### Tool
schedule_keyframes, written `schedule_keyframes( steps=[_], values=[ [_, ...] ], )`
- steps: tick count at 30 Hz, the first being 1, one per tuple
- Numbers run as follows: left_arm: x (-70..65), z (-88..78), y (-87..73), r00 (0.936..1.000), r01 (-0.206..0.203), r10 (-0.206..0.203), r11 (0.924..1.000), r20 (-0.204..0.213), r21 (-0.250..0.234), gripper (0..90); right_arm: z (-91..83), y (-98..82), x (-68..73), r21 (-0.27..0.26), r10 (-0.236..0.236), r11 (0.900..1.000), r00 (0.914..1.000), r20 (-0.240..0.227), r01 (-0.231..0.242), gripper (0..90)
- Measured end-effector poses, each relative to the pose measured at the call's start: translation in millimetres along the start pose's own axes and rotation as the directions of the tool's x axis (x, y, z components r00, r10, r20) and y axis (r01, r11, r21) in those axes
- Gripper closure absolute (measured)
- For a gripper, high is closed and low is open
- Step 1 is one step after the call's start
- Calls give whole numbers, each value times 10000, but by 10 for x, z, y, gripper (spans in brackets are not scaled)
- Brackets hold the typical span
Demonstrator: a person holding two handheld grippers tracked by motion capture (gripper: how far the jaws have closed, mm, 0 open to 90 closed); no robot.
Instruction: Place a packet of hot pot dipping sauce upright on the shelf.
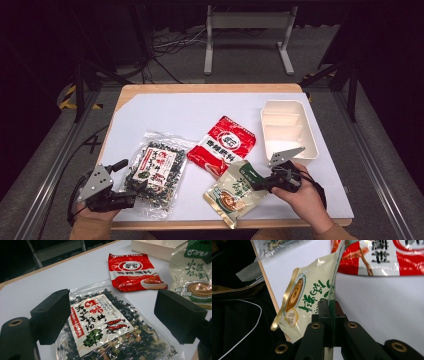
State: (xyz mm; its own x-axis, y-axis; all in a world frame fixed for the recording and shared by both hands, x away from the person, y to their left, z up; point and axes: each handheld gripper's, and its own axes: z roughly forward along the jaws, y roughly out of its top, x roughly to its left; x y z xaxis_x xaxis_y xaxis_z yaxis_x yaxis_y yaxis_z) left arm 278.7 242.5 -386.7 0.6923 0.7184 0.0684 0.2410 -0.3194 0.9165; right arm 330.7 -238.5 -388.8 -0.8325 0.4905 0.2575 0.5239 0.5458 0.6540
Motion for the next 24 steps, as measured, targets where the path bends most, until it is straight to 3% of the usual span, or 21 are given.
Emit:
schedule_keyframes(
  steps=[1,9,18,24],
  values=[
    [1,-1,1,10000,-21,21,10000,0,2,146,-29,46,43,-8,-267,9996,9996,63,267,896],
    [8,-3,0,10000,-15,15,10000,19,4,147,-184,240,214,-117,-1048,9944,9941,283,1052,897],
    [9,-2,1,10000,2,-2,10000,-2,22,147,-407,456,344,122,-2147,9767,9733,810,2144,897],
    [11,-1,0,10000,-4,4,10000,6,32,148,-513,530,344,245,-2471,9690,9615,1205,2460,897]
  ],
)
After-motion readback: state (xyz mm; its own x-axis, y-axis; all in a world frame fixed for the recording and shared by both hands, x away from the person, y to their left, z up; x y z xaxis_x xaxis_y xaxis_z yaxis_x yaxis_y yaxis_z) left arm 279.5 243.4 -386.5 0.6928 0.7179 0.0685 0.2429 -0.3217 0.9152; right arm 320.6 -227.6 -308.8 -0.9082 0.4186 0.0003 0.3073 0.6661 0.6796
